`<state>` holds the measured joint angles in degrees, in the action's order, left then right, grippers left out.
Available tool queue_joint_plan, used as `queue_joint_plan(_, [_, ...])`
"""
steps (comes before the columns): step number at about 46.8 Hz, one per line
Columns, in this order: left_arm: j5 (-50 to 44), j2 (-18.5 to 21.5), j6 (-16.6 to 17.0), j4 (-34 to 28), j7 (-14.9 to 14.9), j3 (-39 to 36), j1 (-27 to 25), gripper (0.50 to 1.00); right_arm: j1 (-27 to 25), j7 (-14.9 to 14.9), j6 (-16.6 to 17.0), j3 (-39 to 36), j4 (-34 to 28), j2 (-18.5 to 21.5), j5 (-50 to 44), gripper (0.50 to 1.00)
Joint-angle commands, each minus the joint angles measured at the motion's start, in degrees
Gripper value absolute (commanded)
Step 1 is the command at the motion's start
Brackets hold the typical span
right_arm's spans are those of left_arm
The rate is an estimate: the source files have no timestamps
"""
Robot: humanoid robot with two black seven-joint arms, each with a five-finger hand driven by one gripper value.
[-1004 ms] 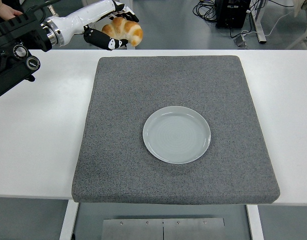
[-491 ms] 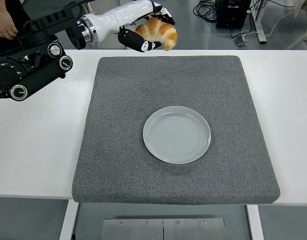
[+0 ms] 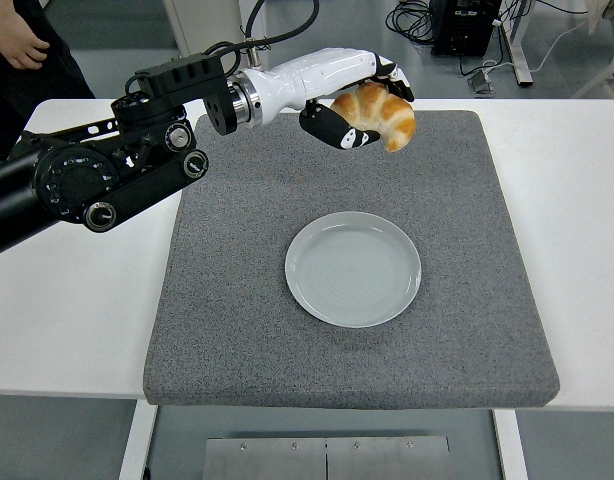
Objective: Place the bread on the plate
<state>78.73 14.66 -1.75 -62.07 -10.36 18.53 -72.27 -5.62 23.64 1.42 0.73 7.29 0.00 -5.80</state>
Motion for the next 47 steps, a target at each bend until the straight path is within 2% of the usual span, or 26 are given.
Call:
queue_joint_plan(1, [0.11, -0.42, -0.01, 0.02, -0.10, -0.51, 0.20, 0.642, 0.00, 0.00, -0.02, -0.02, 0.00, 0.00, 0.00, 1.000])
queue_joint_plan(21, [1.78, -1.21, 0.08, -0.59, -0.27, -3.15, 2.75, 0.643, 0.00, 0.00, -0.02, 0.06, 0.00, 0.00, 0.00, 1.000])
queue_joint_plan(47, [4.15, -1.04, 0.34, -1.12, -2.38, -7.37, 5.82, 0.643, 0.00, 0.00, -0.02, -0.02, 0.00, 0.00, 0.00, 1.000])
